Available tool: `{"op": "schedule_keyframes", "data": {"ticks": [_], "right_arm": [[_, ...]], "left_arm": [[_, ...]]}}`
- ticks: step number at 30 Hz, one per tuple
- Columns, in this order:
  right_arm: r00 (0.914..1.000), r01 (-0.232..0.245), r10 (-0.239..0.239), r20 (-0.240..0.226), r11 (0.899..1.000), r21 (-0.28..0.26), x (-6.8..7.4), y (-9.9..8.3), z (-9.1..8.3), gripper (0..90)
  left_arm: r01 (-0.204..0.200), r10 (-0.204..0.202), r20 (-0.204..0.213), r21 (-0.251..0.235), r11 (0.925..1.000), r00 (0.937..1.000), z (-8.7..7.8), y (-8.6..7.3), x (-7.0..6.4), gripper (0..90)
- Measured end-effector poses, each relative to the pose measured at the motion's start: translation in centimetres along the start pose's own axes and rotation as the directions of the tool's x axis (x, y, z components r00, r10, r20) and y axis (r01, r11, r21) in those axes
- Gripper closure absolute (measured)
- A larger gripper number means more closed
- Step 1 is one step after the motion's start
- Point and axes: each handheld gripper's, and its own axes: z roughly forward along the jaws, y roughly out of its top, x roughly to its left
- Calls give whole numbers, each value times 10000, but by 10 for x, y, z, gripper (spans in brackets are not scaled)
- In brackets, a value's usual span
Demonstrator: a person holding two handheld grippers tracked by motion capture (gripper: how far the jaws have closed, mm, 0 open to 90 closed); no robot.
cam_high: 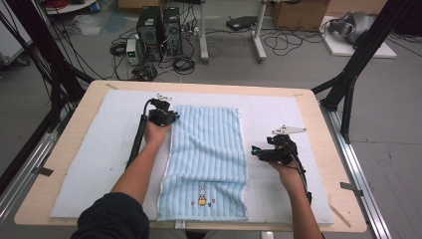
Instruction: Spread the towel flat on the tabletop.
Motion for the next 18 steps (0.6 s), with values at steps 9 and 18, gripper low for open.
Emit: {"op": "schedule_keyframes", "data": {"ticks": [9, 18], "right_arm": [[9990, -342, 347, 294, 9993, -165, 7, 8, 23, 399], [9995, 65, -79, 300, 9988, 484, 21, 26, 56, 530]], "left_arm": [[466, -470, 1181, 61, 9989, 9919, -27, -11, 2, 450], [-475, 402, 1344, 518, 9975, 9901, -36, -25, -12, 656]]}}
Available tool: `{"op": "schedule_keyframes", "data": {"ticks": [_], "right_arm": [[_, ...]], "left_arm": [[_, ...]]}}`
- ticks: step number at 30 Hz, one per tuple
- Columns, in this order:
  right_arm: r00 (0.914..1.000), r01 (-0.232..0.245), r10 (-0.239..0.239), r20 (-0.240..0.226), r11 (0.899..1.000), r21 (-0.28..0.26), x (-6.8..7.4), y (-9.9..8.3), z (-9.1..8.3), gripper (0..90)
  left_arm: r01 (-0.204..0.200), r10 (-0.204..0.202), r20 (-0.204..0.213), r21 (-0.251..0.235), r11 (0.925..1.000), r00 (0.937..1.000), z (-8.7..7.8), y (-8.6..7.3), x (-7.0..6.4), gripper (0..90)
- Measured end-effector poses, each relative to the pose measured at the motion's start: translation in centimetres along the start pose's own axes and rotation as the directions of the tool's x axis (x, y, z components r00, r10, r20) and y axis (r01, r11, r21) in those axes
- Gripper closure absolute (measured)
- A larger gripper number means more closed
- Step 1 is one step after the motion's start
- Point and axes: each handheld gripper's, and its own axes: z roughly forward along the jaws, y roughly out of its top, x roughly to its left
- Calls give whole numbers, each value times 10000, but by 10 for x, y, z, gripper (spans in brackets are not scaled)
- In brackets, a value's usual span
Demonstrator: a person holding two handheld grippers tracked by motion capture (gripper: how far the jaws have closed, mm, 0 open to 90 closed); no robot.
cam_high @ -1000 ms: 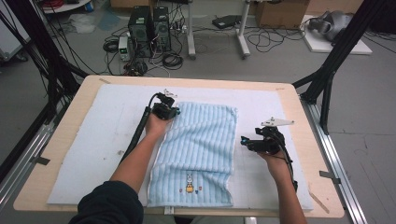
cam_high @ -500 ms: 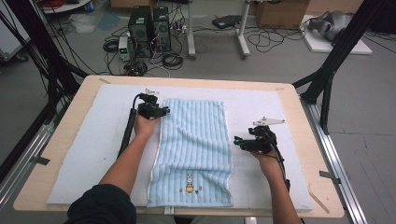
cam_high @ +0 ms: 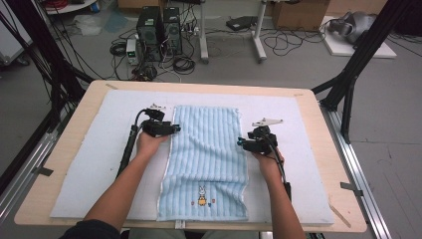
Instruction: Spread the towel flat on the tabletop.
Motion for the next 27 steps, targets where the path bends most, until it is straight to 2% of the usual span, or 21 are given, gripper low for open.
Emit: {"op": "schedule_keyframes", "data": {"ticks": [1, 2, 3, 4, 5, 6, 7, 9, 11, 16, 18, 21, 23, 25, 27], "right_arm": [[9999, 87, -89, 101, 9998, 155, 1, 1, 4, 550], [9998, 144, -149, 156, 9993, 346, 2, 1, 8, 597], [9996, 179, -188, 201, 9988, 454, 3, 1, 11, 629], [9997, 103, -111, 203, 9993, 357, 2, 1, 12, 722], [10000, -16, 15, 25, 9995, 321, 1, 2, 12, 835], [9997, 150, -156, 162, 9993, 349, 1, 3, 14, 852], [9996, 125, -134, 258, 9993, 342, 2, 5, 16, 855], [9982, 287, -304, 512, 9990, 334, 2, 9, 20, 857], [9965, 366, -388, 739, 9988, 311, 3, 13, 25, 857], [9921, 260, -268, 1226, 9996, 83, 1, 20, 35, 855], [9902, 185, -173, 1388, 9998, -68, 0, 23, 40, 855], [9863, 286, -244, 1632, 9993, -232, 0, 26, 47, 855], [9874, 227, -179, 1571, 9993, -288, -1, 26, 47, 847], [9875, 235, -191, 1565, 9994, -265, -2, 25, 45, 804], [9879, 168, -122, 1546, 9995, -282, -3, 26, 41, 725]], "left_arm": [[-225, 225, 96, 1, 9997, 9997, 0, -1, -1, 785], [-113, 113, 173, -17, 9999, 9998, 0, -1, -1, 869], [-112, 113, 149, -61, 9999, 9998, 1, 0, -1, 874], [-87, 88, 94, -145, 9999, 9999, 2, 0, 0, 878], [113, -111, 71, -244, 9996, 9999, 4, 0, 1, 880], [384, -383, 62, -314, 9988, 9992, 5, 1, 2, 882], [555, -554, 10, -320, 9979, 9985, 7, 2, 4, 883], [644, -662, -370, -473, 9968, 9971, 10, 5, 8, 883], [813, -842, -528, -551, 9952, 9951, 13, 9, 12, 883], [583, -654, -919, -785, 9952, 9936, 21, 18, 19, 883], [624, -704, -917, -870, 9943, 9933, 24, 20, 22, 883], [385, -472, -1031, -848, 9957, 9936, 27, 19, 22, 882], [379, -472, -953, -981, 9945, 9943, 26, 19, 22, 842], [743, -817, -776, -939, 9928, 9936, 25, 18, 24, 650], [884, -930, -524, -849, 9925, 9943, 21, 15, 26, 579]]}}
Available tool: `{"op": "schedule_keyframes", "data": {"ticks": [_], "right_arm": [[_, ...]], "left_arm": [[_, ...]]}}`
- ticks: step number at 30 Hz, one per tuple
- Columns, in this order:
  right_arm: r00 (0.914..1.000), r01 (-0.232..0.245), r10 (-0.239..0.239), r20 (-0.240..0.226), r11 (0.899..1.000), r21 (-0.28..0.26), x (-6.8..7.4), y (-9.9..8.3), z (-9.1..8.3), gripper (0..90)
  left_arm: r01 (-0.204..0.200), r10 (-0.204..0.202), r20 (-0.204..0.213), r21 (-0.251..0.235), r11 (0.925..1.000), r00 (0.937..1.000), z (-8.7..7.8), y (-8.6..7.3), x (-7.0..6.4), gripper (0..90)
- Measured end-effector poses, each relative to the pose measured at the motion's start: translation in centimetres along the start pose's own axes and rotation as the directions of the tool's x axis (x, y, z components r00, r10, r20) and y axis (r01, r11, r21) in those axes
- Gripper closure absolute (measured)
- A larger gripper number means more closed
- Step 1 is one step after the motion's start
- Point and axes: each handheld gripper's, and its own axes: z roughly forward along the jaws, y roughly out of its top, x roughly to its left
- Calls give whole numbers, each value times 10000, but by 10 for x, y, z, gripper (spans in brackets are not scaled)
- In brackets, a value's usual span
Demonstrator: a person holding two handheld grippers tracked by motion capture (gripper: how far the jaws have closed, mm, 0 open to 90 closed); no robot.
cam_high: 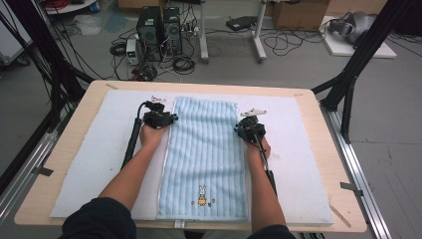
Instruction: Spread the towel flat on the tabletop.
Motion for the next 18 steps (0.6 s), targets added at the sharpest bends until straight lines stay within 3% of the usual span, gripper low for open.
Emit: {"op": "schedule_keyframes", "data": {"ticks": [2, 3, 4, 9, 16, 18], "right_arm": [[9995, -205, 205, -254, 9998, -31, -2, 0, -6, 630], [9992, -91, 87, -396, 9999, -81, -3, 0, -9, 610], [9990, 126, -131, -429, 9999, -117, -3, -1, -12, 577], [9972, 106, -145, -738, 9985, -532, -4, -9, -37, 449], [9913, 571, -656, -1138, 9954, -771, 3, -26, -70, 559], [9900, 580, -657, -1250, 9962, -643, 7, -28, -74, 563]], "left_arm": [[44, -43, 162, -92, 9999, 9999, -7, -4, -3, 549], [99, -93, 340, -194, 9998, 9994, -11, -7, -5, 522], [33, -17, 557, -290, 9996, 9984, -16, -11, -7, 502], [-324, 354, 1093, -292, 9991, 9934, -37, -25, -13, 476], [-656, 648, 1641, -8, 9978, 9843, -64, -43, -24, 472], [-689, 637, 2001, 191, 9974, 9777, -68, -46, -28, 487]]}}
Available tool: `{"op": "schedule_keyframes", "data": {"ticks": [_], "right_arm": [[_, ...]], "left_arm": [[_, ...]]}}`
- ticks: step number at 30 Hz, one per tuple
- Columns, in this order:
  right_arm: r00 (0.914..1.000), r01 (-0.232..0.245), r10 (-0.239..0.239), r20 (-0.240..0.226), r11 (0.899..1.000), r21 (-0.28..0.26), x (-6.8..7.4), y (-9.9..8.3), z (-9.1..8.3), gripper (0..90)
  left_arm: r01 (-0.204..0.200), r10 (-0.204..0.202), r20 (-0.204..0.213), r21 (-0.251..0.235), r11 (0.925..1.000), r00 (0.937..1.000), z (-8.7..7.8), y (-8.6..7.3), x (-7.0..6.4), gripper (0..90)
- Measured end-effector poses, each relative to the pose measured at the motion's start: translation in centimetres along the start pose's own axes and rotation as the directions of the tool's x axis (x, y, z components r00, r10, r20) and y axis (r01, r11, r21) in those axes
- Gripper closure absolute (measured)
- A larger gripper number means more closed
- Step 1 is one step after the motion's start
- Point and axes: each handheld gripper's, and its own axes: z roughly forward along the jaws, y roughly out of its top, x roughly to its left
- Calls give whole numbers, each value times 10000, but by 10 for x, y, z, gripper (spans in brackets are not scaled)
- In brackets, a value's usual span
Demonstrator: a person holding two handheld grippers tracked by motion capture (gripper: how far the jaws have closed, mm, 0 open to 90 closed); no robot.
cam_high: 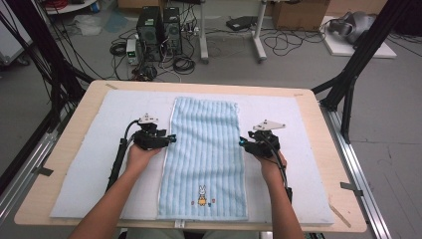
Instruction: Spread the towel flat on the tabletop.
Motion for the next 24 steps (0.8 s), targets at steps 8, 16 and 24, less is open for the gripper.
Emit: {"op": "schedule_keyframes", "data": {"ticks": [8, 16, 24], "right_arm": [[9988, -342, 381, -292, 9919, 1225, 11, -14, 13, 573], [9995, -18, -10, 304, 9957, 924, 15, -14, 24, 865], [9948, -382, 319, 963, 9972, 644, 9, -9, 35, 848]], "left_arm": [[-785, 806, -475, 447, 9959, 9956, 1, -13, -19, 858], [259, -257, -1051, 8, 9997, 9941, 10, -7, -12, 880], [561, -582, -1231, -208, 9982, 9907, 16, -3, -8, 856]]}}
